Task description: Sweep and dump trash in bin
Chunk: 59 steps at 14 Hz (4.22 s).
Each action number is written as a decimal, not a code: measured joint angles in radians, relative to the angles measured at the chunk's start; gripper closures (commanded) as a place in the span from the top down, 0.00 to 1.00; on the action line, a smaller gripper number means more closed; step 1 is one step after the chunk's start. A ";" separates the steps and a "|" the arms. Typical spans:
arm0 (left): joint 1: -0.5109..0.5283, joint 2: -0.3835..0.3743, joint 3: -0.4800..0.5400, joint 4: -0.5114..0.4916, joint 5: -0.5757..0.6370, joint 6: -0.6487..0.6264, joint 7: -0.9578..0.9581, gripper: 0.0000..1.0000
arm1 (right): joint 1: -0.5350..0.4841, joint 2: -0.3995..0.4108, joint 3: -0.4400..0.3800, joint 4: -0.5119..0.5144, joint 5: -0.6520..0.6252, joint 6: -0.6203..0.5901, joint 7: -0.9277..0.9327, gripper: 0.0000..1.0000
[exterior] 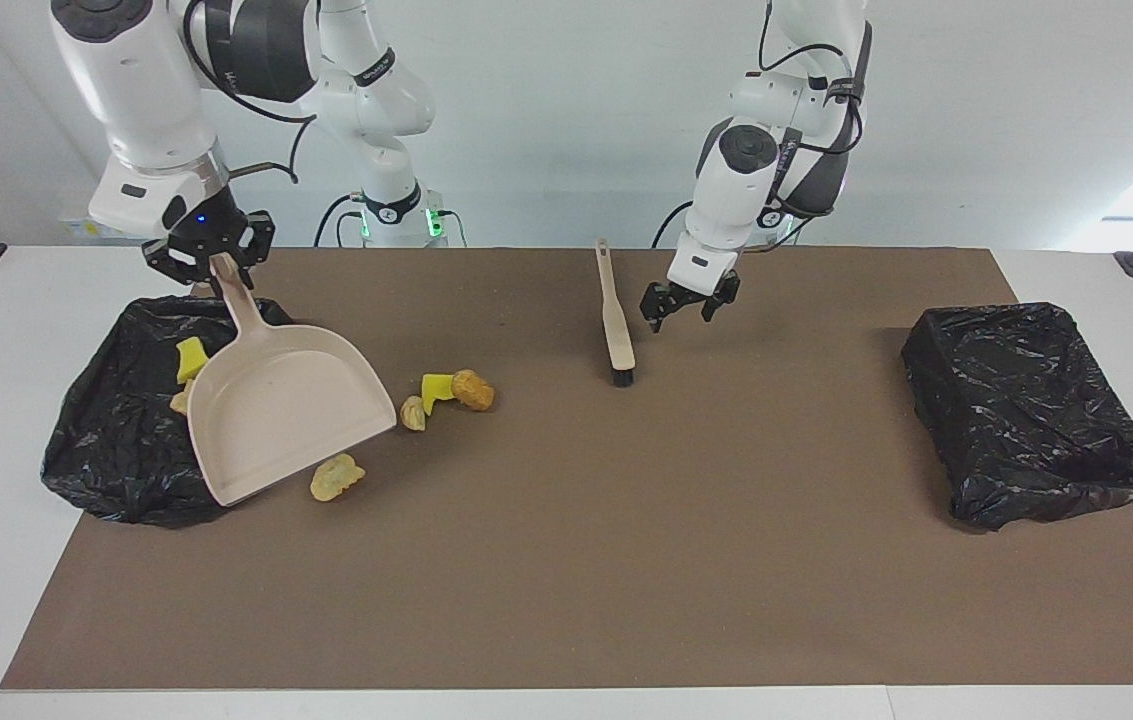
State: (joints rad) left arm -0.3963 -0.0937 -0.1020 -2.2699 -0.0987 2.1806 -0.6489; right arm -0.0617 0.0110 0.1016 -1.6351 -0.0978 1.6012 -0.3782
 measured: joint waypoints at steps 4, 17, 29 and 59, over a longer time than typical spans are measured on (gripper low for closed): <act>0.141 -0.008 0.003 0.003 0.001 -0.083 0.217 1.00 | 0.127 0.064 0.001 -0.004 0.051 0.115 0.287 0.00; 0.431 -0.074 0.007 0.317 0.001 -0.454 0.592 1.00 | 0.579 0.367 0.002 -0.005 0.056 0.515 0.995 0.00; 0.431 -0.010 -0.003 0.515 0.058 -0.566 0.592 1.00 | 0.580 0.322 -0.012 0.015 0.052 0.492 1.038 1.00; -0.079 0.440 -0.030 0.617 0.099 -0.096 0.081 1.00 | 0.892 0.037 0.030 -0.625 0.133 0.718 1.291 0.56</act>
State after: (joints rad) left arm -0.4758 0.3461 -0.1321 -1.6532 -0.0002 2.0844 -0.5674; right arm 0.8306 0.0485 0.1315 -2.2601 0.0356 2.3192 0.9125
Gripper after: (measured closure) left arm 0.000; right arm 0.304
